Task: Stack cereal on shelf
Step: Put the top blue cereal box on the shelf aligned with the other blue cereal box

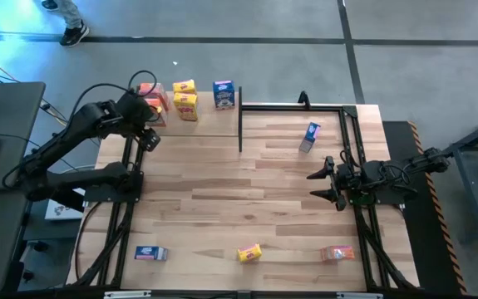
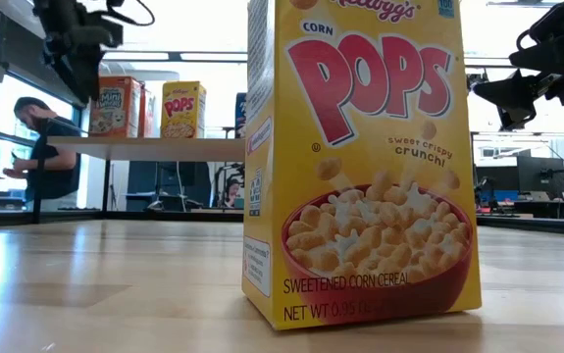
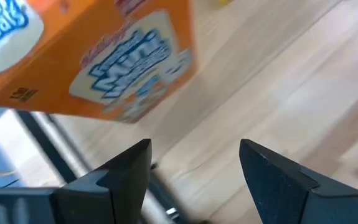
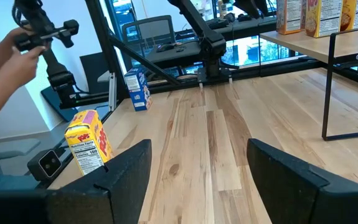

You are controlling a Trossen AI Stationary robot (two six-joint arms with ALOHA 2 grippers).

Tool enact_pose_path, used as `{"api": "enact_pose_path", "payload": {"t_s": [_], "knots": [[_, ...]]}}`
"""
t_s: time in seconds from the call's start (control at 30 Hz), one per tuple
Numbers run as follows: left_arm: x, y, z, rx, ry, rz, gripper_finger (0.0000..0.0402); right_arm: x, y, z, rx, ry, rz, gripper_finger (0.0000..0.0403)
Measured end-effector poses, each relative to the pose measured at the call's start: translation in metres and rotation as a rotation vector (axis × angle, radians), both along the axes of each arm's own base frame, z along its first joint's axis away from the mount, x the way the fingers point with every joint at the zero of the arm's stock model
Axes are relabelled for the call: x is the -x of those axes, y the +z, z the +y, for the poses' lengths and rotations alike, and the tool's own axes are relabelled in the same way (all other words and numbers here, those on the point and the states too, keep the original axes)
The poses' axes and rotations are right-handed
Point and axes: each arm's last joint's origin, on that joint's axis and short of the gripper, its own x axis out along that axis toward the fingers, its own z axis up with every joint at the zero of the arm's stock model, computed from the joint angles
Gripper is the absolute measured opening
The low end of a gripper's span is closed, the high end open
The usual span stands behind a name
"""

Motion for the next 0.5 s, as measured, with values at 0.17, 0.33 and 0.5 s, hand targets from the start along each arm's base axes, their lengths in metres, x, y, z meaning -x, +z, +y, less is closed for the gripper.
{"api": "enact_pose_path", "payload": {"t_s": [0.17, 0.33, 0.5], "knots": [[0.0, 0.009, -0.01, 0.006, -0.022, -0.174, 0.0235, 0.0, 0.0, 0.0, 0.0, 0.0, 0.0, 0.0256], [-0.004, 0.015, -0.017, 0.004, -0.097, -0.279, 0.0235, 0.0, 0.0, 0.0, 0.0, 0.0, 0.0, 0.0256], [-0.009, 0.015, -0.024, 0.023, -0.153, -0.302, 0.0235, 0.0, 0.0, 0.0, 0.0, 0.0, 0.0, 0.0256]]}}
